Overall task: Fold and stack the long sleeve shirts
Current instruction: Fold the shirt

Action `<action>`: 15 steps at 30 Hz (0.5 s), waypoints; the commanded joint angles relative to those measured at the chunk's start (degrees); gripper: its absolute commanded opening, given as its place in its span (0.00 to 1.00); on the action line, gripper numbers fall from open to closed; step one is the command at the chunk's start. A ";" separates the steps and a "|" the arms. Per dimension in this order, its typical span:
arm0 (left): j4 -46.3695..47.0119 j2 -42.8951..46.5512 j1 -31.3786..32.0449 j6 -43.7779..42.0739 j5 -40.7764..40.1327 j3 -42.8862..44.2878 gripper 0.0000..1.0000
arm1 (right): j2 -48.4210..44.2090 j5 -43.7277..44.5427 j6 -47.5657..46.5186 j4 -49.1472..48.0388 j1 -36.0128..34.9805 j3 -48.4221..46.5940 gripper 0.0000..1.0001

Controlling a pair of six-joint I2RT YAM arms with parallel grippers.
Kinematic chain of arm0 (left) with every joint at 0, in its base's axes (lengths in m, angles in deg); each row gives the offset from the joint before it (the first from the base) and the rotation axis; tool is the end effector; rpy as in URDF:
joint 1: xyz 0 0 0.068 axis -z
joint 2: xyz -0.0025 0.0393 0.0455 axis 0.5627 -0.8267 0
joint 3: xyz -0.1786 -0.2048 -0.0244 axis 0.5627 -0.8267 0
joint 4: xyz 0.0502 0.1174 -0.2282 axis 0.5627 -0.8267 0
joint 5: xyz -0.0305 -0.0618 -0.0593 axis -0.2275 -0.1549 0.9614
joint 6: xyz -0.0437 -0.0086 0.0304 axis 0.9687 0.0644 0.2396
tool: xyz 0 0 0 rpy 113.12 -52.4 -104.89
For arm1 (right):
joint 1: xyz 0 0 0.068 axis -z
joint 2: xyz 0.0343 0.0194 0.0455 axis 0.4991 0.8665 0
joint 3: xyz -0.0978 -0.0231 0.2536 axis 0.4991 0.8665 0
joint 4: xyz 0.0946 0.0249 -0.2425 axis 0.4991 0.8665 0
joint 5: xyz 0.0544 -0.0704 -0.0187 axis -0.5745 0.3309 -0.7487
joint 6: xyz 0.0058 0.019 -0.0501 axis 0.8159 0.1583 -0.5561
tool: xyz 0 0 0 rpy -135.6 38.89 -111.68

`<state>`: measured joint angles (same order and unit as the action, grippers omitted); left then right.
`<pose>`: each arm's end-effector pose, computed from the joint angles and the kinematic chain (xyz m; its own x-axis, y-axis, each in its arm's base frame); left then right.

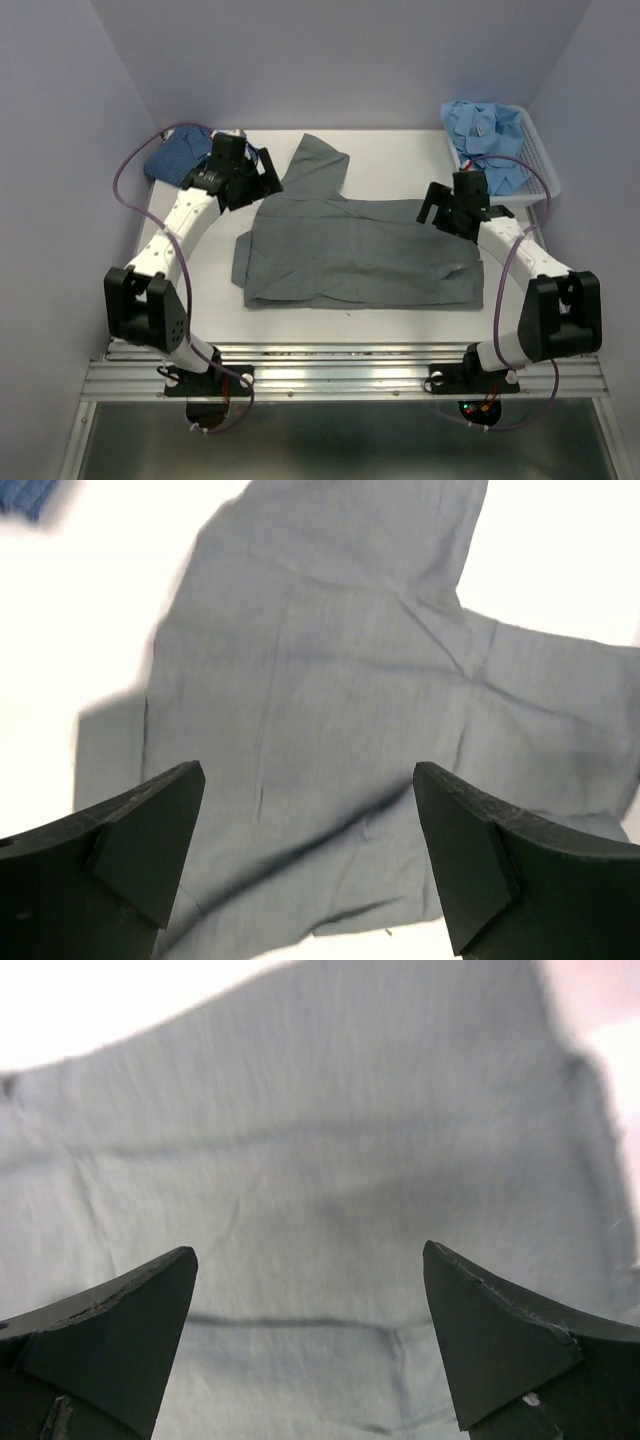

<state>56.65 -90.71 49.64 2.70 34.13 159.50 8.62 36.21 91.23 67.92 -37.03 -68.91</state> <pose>0.3233 -0.0921 0.3261 -0.6837 -0.3285 -0.6517 -0.0183 0.9004 -0.4347 0.3004 0.0353 0.2326 -0.7188 0.3287 -0.6126 0.2330 0.9441 0.2331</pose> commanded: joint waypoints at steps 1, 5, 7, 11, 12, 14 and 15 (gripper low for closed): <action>5.73 -15.20 0.16 -12.40 -0.72 15.18 0.99 | 0.70 9.77 -2.84 -4.29 0.59 -5.21 1.00; -5.47 -33.38 0.16 -20.58 -2.55 38.64 0.99 | 4.84 14.70 -4.07 -3.50 0.59 -11.02 1.00; -9.02 -41.75 -0.19 -23.21 -3.96 50.05 0.99 | 7.37 16.54 -4.95 -3.41 0.59 -13.74 1.00; -12.04 -48.53 -0.19 -28.40 -4.05 54.95 0.99 | 13.35 17.26 -6.54 -2.80 1.12 -19.10 1.00; -10.81 -48.89 -0.28 -28.85 -4.05 53.90 0.99 | 14.32 17.08 -6.63 -2.80 1.12 -19.81 1.00; -8.09 -49.68 -0.28 -30.95 -5.11 51.70 0.99 | 16.52 16.64 -6.63 -2.88 1.12 -21.30 1.00; -7.29 -50.64 -0.19 -31.75 -4.93 51.61 0.99 | 17.14 16.73 -6.89 -2.80 1.12 -21.74 1.00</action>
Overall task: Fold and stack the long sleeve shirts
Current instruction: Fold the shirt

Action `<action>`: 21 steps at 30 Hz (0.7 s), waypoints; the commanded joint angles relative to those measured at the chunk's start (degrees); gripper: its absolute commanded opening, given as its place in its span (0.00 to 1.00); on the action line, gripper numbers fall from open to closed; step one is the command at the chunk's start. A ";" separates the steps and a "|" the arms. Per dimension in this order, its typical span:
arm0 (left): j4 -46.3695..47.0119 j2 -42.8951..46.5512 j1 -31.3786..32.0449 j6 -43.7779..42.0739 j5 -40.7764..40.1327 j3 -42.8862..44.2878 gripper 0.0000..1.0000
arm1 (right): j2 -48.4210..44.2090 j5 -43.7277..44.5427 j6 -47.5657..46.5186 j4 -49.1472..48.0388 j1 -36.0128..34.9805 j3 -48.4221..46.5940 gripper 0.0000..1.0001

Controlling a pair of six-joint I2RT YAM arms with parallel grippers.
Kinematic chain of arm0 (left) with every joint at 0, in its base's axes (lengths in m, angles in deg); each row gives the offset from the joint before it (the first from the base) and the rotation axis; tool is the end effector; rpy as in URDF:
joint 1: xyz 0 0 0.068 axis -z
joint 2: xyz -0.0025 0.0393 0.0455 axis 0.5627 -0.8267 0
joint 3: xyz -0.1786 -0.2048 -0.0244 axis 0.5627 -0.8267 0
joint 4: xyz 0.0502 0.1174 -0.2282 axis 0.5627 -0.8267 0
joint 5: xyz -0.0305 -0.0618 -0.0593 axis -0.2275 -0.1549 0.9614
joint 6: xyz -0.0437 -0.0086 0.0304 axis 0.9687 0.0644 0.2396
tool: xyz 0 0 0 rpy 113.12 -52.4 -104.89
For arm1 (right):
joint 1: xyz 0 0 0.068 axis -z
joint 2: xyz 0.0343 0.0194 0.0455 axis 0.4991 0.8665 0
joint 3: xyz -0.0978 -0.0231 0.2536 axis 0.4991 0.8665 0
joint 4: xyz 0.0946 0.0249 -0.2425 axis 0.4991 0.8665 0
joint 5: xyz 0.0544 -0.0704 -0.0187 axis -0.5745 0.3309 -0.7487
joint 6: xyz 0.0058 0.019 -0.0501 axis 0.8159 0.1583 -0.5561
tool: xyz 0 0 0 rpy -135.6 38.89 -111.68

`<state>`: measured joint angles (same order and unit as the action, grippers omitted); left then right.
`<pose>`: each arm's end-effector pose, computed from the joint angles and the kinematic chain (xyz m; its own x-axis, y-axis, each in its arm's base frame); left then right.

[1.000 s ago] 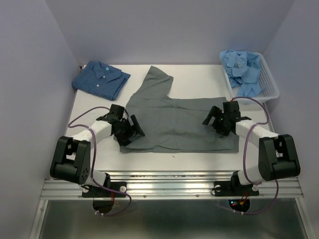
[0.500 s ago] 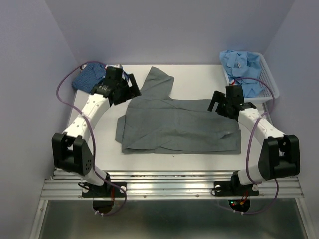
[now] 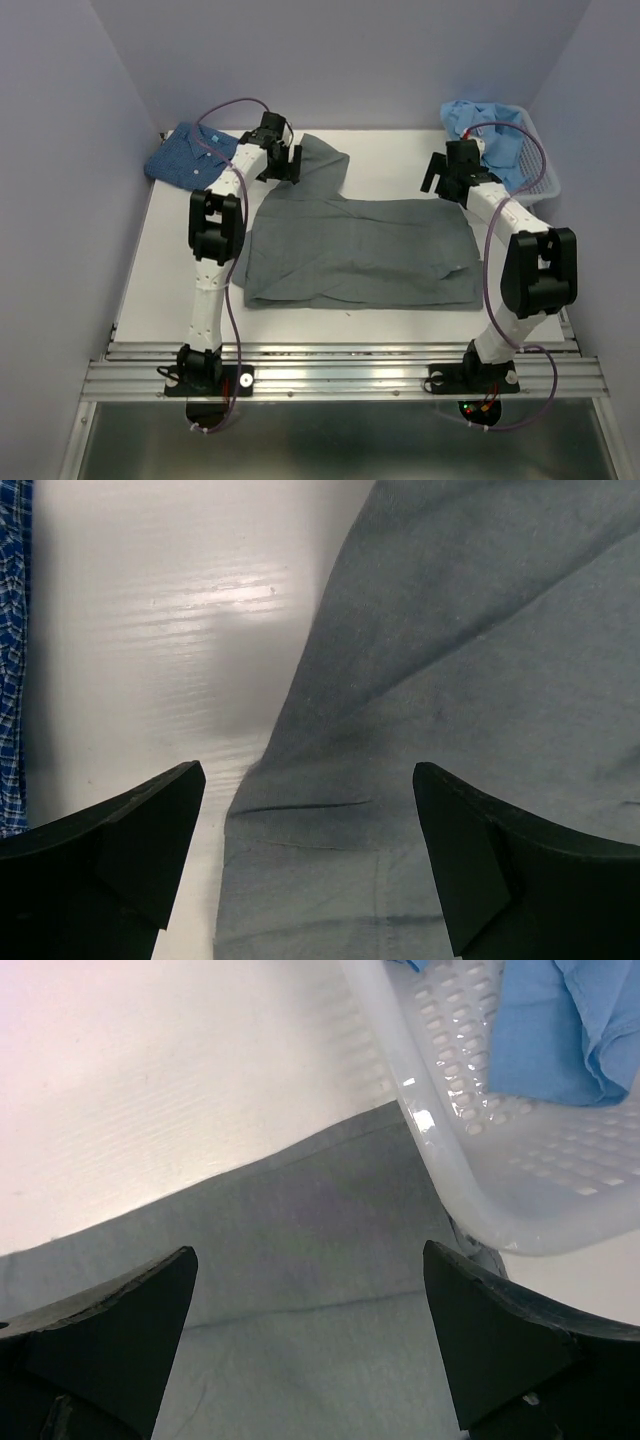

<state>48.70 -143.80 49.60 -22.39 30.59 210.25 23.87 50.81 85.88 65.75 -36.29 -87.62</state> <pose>0.5225 -0.1443 0.2133 -0.7474 0.1167 -0.6540 0.2141 0.9742 -0.0709 0.3811 0.0314 0.2559 -0.6084 0.2473 -0.7541 0.3340 0.9418 0.0394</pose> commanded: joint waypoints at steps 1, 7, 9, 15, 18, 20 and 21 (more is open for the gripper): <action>1.98 1.83 -0.15 -6.66 -0.52 1.20 0.99 | 2.50 2.47 -1.88 -0.20 0.37 -3.91 1.00; 7.78 -1.33 -0.24 -6.67 1.68 1.48 0.99 | 4.61 3.80 -2.41 -0.28 0.37 -3.74 1.00; 11.04 -3.44 -0.15 -5.96 2.91 2.00 0.99 | 5.14 3.80 -1.98 -0.28 0.37 -3.57 1.00; 11.56 -11.70 -0.15 -3.24 5.73 13.50 0.99 | 6.64 4.24 -1.71 -0.72 0.37 -3.74 1.00; 17.44 -11.45 -0.24 -0.78 6.08 12.73 0.99 | 6.64 4.15 -1.80 -0.98 0.37 -3.57 1.00; 22.00 -11.27 -0.15 0.54 7.31 11.76 0.99 | 6.46 3.97 -2.06 -1.25 0.37 -3.30 1.00; 23.25 -11.36 -0.15 1.50 9.05 11.93 0.99 | 6.29 4.06 -2.15 -1.33 0.37 -3.13 1.00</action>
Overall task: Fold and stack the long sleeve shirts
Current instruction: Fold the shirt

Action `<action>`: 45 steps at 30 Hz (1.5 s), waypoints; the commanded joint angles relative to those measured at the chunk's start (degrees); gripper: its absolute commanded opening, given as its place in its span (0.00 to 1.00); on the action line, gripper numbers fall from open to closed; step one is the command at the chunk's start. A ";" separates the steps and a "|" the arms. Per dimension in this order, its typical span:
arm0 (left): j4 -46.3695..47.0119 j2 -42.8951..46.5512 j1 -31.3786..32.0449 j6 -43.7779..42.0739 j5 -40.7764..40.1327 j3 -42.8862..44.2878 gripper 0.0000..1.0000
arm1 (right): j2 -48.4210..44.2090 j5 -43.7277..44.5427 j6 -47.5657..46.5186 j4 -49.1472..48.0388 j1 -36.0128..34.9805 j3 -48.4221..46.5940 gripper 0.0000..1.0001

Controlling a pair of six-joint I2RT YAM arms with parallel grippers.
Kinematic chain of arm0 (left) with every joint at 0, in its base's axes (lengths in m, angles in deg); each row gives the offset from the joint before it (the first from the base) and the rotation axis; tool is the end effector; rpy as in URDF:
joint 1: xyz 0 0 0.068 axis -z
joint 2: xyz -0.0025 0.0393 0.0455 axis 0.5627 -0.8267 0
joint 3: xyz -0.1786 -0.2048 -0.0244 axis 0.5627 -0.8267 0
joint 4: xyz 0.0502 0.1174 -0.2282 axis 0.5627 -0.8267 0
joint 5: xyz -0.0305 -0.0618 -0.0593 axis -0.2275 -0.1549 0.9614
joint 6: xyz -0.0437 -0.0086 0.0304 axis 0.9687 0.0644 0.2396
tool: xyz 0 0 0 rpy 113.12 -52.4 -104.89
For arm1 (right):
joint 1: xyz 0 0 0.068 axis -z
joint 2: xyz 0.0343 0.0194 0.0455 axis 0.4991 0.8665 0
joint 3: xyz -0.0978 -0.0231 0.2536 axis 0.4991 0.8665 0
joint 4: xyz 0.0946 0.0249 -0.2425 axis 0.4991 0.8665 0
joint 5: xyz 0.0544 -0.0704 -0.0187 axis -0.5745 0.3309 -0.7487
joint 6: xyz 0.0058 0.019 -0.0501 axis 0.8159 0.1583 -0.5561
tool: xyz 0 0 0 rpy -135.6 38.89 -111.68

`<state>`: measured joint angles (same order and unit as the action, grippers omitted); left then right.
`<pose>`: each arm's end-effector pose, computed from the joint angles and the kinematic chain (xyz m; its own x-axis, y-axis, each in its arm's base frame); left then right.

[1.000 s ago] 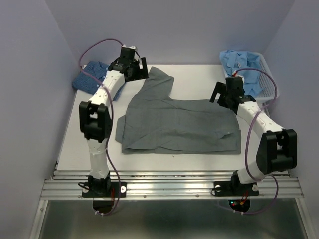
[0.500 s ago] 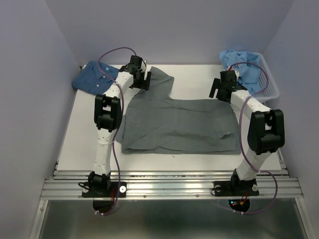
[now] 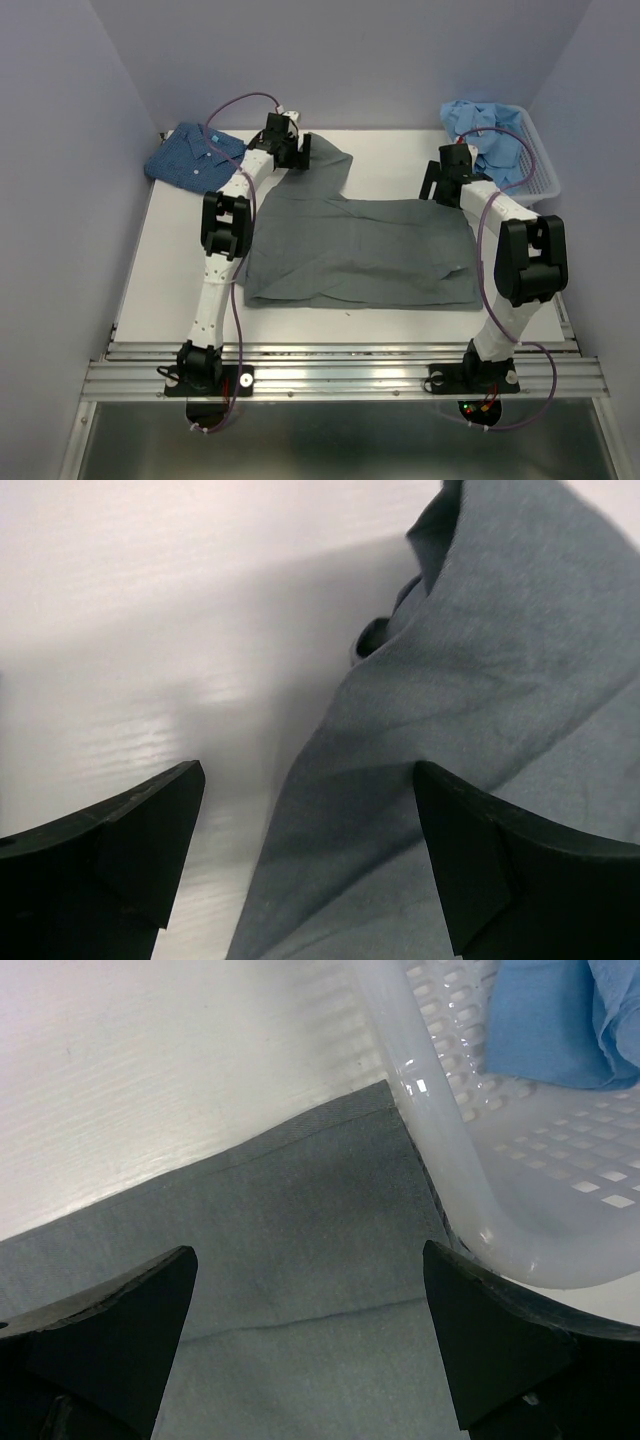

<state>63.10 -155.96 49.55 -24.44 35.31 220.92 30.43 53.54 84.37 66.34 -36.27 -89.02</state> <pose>0.5691 -0.1596 0.1795 -0.5828 0.1082 -0.8054 0.3135 0.9443 -0.1000 0.3976 0.0315 0.2209 -0.6798 0.2109 -0.7025 0.3475 0.9361 -0.0552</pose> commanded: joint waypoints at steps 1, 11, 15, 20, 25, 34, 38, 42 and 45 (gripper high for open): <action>9.99 0.80 -0.11 4.00 5.57 1.35 0.99 | -0.27 1.33 -0.56 -1.93 0.35 -1.73 1.00; 21.77 -2.19 -0.11 8.83 10.06 2.67 0.99 | -0.18 2.47 -0.64 -2.01 0.35 -1.02 1.00; 23.08 -4.48 -0.10 11.21 10.06 5.48 0.95 | 0.25 2.65 -0.29 -2.10 0.35 -1.20 1.00; 26.95 -4.39 0.42 13.40 14.18 4.78 0.34 | 0.34 3.61 -0.47 -2.01 0.35 -1.11 1.00; 30.47 1.57 -0.02 15.16 15.51 -1.62 0.00 | 2.80 4.93 0.32 -0.62 0.35 -3.30 1.00; 38.92 17.40 -4.75 14.64 12.26 -15.34 0.00 | 7.63 2.73 1.99 2.55 0.35 -12.18 1.00; 37.51 15.74 -7.22 14.02 16.12 -12.98 0.00 | 10.01 2.21 2.78 2.47 0.35 -15.52 1.00; 36.11 12.67 -8.19 13.68 18.23 -9.55 0.00 | 14.39 0.80 4.10 3.17 -0.17 -20.79 1.00; 35.23 11.17 -8.28 12.97 18.93 -7.35 0.00 | 16.86 0.80 3.93 3.26 -0.88 -25.09 1.00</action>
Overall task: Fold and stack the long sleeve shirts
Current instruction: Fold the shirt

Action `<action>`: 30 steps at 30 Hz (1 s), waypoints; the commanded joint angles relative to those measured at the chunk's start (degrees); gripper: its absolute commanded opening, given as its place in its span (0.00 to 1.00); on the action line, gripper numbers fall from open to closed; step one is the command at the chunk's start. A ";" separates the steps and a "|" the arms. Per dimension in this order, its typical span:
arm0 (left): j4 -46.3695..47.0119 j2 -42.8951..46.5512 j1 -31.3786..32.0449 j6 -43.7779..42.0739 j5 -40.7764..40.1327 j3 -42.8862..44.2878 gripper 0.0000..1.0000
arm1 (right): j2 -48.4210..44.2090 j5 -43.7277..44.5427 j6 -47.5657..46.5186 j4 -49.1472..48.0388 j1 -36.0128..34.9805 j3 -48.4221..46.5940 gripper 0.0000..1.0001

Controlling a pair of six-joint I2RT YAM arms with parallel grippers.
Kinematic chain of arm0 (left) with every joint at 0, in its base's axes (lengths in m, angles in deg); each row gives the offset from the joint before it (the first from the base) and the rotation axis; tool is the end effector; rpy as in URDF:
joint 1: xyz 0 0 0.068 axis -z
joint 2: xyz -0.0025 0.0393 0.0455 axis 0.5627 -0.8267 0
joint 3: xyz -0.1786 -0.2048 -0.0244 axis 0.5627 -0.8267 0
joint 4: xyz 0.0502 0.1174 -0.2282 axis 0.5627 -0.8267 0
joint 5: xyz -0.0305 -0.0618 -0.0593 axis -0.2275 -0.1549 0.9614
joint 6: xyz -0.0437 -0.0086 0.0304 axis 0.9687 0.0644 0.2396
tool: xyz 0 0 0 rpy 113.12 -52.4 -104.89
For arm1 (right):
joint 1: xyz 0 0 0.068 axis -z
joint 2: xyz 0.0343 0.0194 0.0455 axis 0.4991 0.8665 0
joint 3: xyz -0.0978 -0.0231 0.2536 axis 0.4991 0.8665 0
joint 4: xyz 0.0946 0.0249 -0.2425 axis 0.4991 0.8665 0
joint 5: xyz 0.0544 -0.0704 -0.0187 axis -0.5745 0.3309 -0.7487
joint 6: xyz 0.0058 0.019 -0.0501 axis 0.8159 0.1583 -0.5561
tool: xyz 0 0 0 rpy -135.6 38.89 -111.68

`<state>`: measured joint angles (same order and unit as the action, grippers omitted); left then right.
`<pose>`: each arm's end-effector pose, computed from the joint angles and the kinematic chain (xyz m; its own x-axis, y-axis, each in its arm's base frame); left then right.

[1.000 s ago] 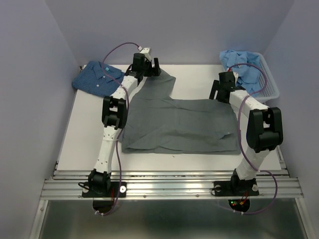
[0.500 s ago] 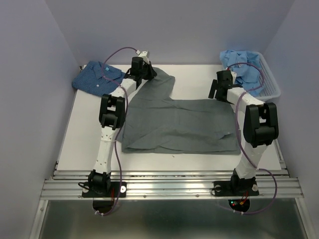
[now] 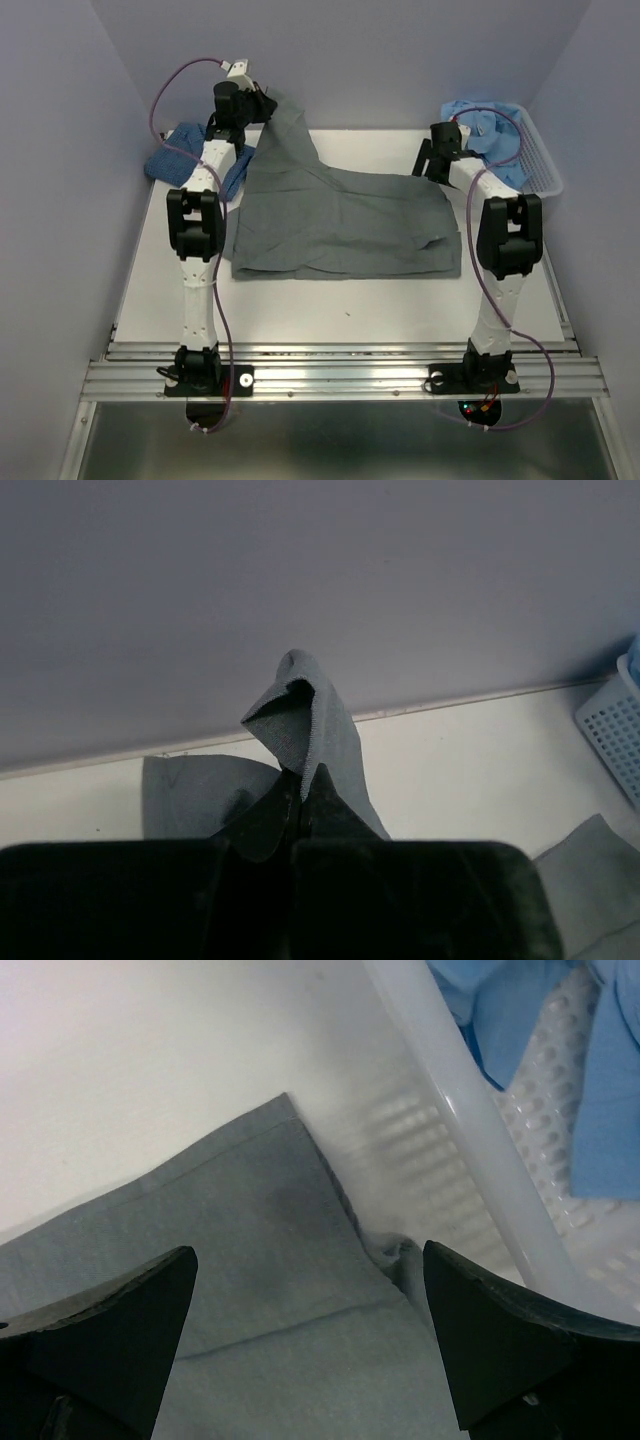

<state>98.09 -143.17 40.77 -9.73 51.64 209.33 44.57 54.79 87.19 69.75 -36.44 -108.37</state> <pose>0.5697 -0.0788 0.2972 -0.1412 -0.2651 -0.9538 0.4590 0.8361 -0.3003 0.4650 0.0397 0.2221 -0.6352 0.2551 -0.7290 0.3918 0.9199 -0.0195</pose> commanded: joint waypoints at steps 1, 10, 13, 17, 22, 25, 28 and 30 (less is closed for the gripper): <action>0.23 -1.79 0.42 -1.83 3.13 4.58 0.00 | 4.55 -0.18 1.11 -0.24 -1.23 -7.07 1.00; -0.38 -3.29 0.42 -2.53 3.05 5.20 0.00 | 16.95 4.38 5.59 0.02 -2.37 -24.54 1.00; -0.38 -3.38 0.33 -2.53 3.49 5.29 0.00 | 21.17 8.08 4.80 -0.41 -2.90 -29.31 1.00; -0.38 -3.46 0.24 -2.53 4.19 5.11 0.00 | 25.22 8.70 4.10 -0.33 -2.90 -32.22 1.00; 0.14 -3.38 0.24 -1.83 5.60 4.15 0.00 | 26.89 6.94 3.66 -0.94 -2.90 -31.17 0.98; 0.84 -2.68 0.16 -1.65 6.21 2.40 0.00 | 26.29 7.02 4.01 -1.38 -2.90 -28.45 0.72; 1.20 -2.06 0.07 -1.83 6.48 1.60 0.00 | 25.32 6.67 4.27 -2.96 -2.90 -24.67 0.65; 1.63 -1.71 -0.11 -2.01 8.31 0.90 0.00 | 24.96 6.85 3.83 -3.58 -2.90 -23.35 0.47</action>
<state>96.17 -147.98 41.27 -11.33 56.58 211.12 70.43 61.36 90.80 66.45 -39.20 -135.16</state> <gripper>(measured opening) 0.038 0.610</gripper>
